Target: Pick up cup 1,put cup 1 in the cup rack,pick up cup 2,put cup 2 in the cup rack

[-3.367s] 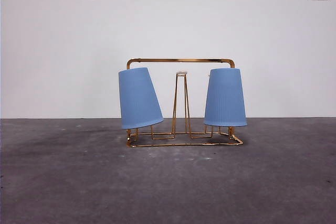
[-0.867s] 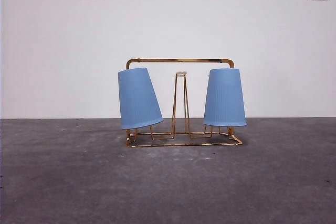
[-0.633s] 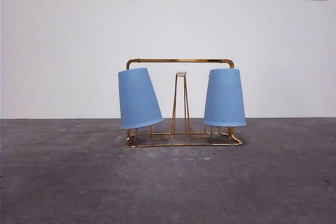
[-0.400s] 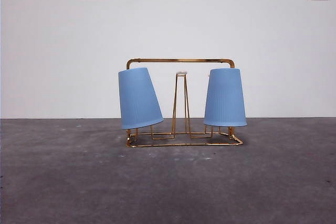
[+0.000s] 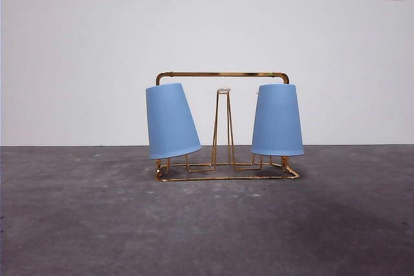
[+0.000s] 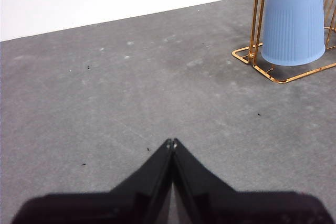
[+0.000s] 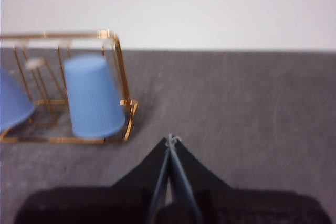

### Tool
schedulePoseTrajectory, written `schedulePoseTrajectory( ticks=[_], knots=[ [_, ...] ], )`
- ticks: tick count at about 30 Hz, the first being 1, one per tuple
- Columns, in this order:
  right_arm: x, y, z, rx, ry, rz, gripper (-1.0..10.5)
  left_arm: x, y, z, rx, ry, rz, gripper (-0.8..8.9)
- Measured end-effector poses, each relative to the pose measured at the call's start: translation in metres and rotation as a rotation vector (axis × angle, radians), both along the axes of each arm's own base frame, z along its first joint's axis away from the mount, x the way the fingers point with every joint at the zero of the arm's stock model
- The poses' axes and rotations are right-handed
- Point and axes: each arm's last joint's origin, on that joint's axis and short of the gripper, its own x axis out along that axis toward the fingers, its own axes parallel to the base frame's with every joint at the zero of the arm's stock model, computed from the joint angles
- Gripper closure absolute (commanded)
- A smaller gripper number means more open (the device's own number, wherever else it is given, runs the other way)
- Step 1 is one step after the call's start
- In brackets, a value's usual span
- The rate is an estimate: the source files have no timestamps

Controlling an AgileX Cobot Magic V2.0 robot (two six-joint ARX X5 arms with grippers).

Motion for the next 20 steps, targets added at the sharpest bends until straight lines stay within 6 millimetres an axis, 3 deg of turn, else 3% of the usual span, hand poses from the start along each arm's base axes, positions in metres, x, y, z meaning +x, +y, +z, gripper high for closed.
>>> schedulePoseTrajectory(
  ticks=[9, 20],
  knots=[
    [0.0, 0.0, -0.053, 0.018, 0.03, -0.004, 9.5, 0.0, 0.0, 0.0, 0.0, -0.001, 0.0, 8.14],
    [0.001, 0.0, -0.052, 0.013, 0.022, -0.007, 9.5, 0.001, 0.0, -0.001, -0.001, 0.013, 0.0, 8.14]
  ],
)
